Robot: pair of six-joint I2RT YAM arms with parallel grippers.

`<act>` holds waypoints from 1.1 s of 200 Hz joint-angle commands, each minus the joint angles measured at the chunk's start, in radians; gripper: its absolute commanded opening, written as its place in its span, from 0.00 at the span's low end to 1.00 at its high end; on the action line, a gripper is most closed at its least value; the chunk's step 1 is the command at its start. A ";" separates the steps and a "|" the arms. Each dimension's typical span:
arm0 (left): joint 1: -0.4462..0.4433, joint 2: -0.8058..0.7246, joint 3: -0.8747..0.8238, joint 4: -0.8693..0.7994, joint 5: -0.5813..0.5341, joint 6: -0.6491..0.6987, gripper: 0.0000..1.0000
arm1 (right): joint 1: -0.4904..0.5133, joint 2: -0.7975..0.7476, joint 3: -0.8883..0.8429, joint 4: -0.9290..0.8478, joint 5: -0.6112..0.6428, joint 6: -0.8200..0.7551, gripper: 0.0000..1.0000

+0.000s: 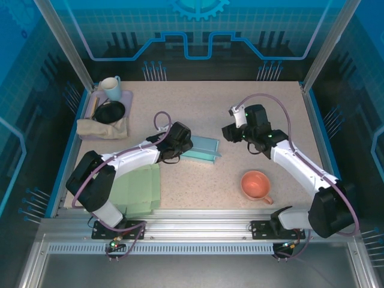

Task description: Fold the paper box

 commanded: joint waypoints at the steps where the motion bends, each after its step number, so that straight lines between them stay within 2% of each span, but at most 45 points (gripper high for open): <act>1: -0.002 0.019 -0.032 -0.008 -0.020 0.015 0.59 | 0.071 0.011 -0.016 -0.038 0.115 0.209 0.48; 21: -0.001 0.020 -0.042 -0.003 -0.021 0.017 0.59 | 0.128 0.063 -0.016 -0.014 0.170 0.229 0.48; 50: -0.002 0.023 -0.053 0.002 -0.018 0.025 0.62 | 0.158 0.169 -0.022 0.030 0.186 0.267 0.48; 89: -0.002 0.038 -0.055 0.005 -0.016 0.043 0.68 | 0.173 0.283 -0.036 0.080 0.207 0.313 0.49; 140: -0.001 0.060 -0.057 0.003 -0.018 0.061 0.71 | 0.171 0.362 -0.047 0.110 0.218 0.323 0.50; 182: -0.002 -0.011 -0.027 -0.116 -0.154 0.107 0.88 | 0.172 0.368 -0.074 0.132 0.229 0.327 0.50; 220: -0.002 -0.101 -0.062 -0.101 -0.108 0.125 0.93 | 0.172 0.349 -0.101 0.168 0.210 0.331 0.49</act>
